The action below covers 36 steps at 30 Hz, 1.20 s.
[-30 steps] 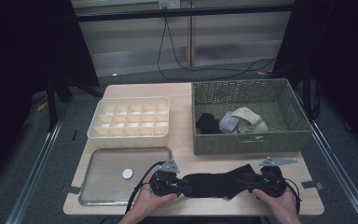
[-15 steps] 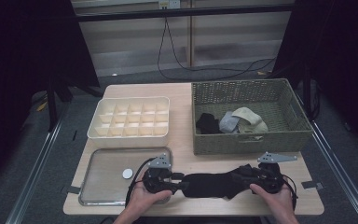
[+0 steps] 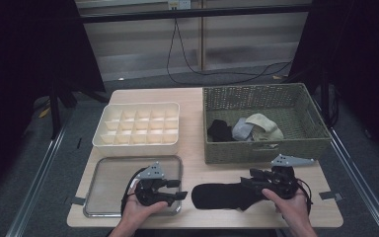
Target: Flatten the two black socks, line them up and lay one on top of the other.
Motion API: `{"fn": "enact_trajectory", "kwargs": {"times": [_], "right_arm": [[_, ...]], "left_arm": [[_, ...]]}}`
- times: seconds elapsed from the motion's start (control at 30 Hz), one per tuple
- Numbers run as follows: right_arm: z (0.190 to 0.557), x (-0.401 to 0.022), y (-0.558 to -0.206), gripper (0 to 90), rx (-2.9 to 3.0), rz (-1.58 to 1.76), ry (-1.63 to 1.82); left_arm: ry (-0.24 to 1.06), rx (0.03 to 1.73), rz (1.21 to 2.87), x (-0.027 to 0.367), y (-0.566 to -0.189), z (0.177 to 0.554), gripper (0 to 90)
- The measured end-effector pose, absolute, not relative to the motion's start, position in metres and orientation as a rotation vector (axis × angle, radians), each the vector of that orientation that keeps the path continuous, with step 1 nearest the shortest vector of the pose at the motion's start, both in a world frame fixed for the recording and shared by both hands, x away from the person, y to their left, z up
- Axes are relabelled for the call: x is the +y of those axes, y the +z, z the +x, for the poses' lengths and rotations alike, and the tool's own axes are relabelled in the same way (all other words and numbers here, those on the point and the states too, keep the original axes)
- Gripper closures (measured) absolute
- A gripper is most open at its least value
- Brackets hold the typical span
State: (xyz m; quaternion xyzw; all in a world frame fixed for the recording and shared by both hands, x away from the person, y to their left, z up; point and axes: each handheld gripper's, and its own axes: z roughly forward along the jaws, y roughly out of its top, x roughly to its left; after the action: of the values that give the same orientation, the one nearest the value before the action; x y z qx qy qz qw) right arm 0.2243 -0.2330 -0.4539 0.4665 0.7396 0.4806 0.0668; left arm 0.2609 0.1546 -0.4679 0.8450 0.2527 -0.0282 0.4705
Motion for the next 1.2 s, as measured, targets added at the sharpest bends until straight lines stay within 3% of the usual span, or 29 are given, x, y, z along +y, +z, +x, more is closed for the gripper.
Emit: {"fn": "enact_trajectory", "kwargs": {"times": [0.23, 0.63, 1.2], "right_arm": [[0.231, -0.225, -0.439, 38.5, 2.221, 1.395, 1.451], [0.248, -0.213, -0.402, 40.2, 2.262, 1.302, 1.548], [0.315, -0.206, -0.375, 41.5, 2.294, 1.28, 1.458]], "left_arm": [[-0.044, 0.646, 2.056, 0.172, -0.466, 0.261, 44.3], [-0.031, 0.731, 2.014, 0.203, -0.47, 0.258, 39.4], [0.008, 0.754, 2.004, 0.214, -0.467, 0.252, 35.9]]}}
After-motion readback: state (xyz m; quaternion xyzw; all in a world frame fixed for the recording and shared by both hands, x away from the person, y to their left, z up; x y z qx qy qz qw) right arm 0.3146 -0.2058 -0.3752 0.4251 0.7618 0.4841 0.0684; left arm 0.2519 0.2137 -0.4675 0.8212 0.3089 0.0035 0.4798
